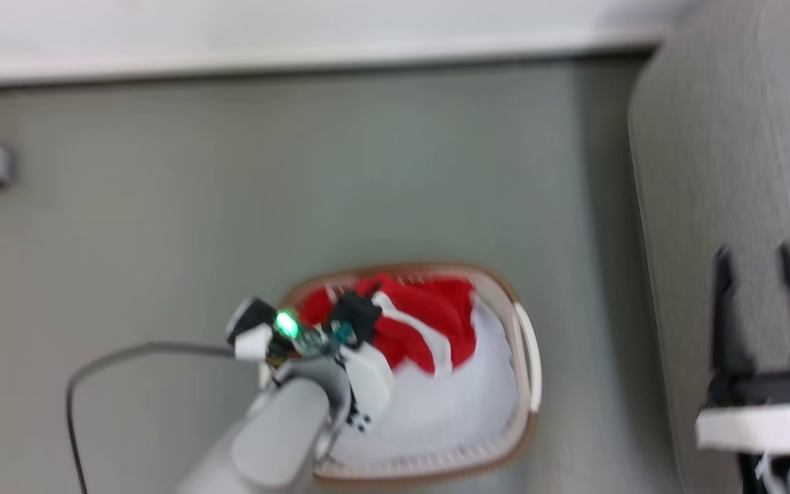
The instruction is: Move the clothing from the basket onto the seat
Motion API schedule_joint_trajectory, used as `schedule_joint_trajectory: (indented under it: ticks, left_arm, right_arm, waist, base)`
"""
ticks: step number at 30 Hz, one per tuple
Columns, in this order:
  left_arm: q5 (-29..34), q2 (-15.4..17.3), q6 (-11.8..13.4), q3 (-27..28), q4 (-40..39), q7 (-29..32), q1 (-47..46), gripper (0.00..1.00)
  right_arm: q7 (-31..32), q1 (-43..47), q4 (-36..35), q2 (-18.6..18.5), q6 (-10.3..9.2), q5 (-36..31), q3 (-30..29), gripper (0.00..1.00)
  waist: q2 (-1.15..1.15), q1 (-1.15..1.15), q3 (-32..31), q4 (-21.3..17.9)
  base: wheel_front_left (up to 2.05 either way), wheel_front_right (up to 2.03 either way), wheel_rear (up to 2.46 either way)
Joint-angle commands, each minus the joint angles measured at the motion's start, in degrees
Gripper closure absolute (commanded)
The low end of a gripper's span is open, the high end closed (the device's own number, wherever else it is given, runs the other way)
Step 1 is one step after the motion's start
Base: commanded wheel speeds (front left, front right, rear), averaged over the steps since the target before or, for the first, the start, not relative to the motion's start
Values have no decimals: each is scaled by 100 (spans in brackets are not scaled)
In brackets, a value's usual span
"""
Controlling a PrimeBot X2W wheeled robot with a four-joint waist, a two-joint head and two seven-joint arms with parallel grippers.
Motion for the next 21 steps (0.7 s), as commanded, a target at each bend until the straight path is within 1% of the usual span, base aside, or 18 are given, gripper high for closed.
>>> schedule_joint_trajectory:
  ticks: [1,5,8,12,14,18,21]
  left_arm:
    - [-22,19,63,-17,-76,-49,159,100]
    - [-421,16,95,-7,-781,-46,625,100]
    - [-668,56,161,94,-1292,24,980,100]
    - [-795,271,225,166,-2112,217,1374,100]
    - [-1034,319,241,276,-2576,368,1636,100]
    - [-1136,585,346,367,-3493,730,1904,100]
    - [-1172,742,401,376,-4036,972,2047,100]
  right_arm:
    - [4,150,55,-69,-15,53,93,0]
    - [4,522,193,-345,-15,252,400,0]
    - [4,738,273,-465,-15,411,661,0]
    - [4,938,364,-527,-15,602,905,0]
    - [4,1022,370,-559,-15,679,1105,0]
    - [4,1043,314,-652,-15,852,1485,0]
    - [5,968,237,-764,-15,989,1842,0]
  waist:
    - [0,1,-848,488]
    - [0,1,-1533,765]
    - [0,1,-1992,869]
    - [0,1,-2536,935]
    - [0,1,-2720,951]
    - [0,1,-2893,976]
    - [0,1,-2929,981]
  base:
    - [0,0,0]
    - [0,0,0]
    - [0,0,0]
    - [0,0,0]
    - [0,0,0]
    - [0,0,0]
    - [0,0,0]
